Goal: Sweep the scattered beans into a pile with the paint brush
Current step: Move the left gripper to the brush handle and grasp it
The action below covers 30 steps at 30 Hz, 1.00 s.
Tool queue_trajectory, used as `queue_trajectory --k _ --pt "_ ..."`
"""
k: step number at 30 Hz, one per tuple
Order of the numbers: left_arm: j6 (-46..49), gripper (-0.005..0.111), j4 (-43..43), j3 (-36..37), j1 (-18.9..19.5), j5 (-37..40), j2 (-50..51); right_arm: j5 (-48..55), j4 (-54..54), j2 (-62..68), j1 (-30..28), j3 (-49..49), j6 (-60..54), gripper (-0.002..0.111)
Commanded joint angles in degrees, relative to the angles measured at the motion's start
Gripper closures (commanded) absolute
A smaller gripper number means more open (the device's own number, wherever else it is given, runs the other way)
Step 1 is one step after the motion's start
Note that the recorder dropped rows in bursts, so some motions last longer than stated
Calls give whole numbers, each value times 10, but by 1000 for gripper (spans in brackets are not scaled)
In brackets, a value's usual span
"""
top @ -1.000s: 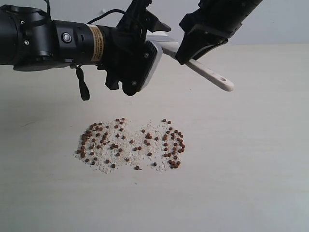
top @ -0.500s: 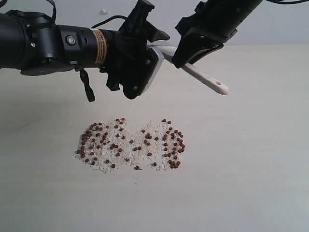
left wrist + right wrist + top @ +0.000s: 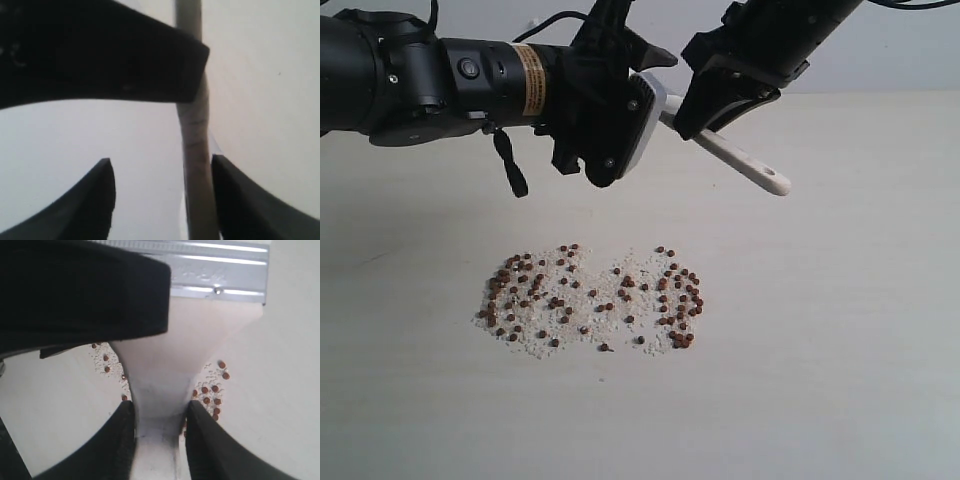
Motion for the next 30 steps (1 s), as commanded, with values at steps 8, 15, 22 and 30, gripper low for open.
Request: queue_trajectory --k 8,15,22,30 --pt "-18 104 -8 -4 -7 9 1 -2 11 -3 -3 -6 -6 108" --pt "-18 107 -20 -4 -23 42 1 -2 11 -3 -3 -6 -6 101" --pt "-18 107 -57 -4 -27 67 1 -2 11 -23 -3 -41 -6 44" --pt "-46 107 -182 -4 -24 67 1 -2 -8 -97 -8 -63 -10 39"
